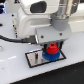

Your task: Insert the blue gear onto the right peg, followed by the red gear

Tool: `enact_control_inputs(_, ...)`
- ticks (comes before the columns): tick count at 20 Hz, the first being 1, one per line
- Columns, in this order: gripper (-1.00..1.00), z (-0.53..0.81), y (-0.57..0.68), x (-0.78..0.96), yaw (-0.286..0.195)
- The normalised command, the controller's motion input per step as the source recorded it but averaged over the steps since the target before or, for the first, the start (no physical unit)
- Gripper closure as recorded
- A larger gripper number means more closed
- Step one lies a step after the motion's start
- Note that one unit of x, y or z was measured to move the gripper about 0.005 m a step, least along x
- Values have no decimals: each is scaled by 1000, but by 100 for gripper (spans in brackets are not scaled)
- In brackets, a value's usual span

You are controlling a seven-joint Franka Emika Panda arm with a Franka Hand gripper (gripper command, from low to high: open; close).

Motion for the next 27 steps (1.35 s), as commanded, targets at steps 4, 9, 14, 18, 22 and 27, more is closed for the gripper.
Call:
enact_control_inputs(4,100,-214,-127,121,0)
enact_control_inputs(9,100,-7,-31,131,0)
enact_control_inputs(14,100,58,16,50,0)
enact_control_inputs(18,-100,179,18,28,0)
enact_control_inputs(22,-100,655,91,-1,0)
enact_control_inputs(27,-100,704,63,-10,0)
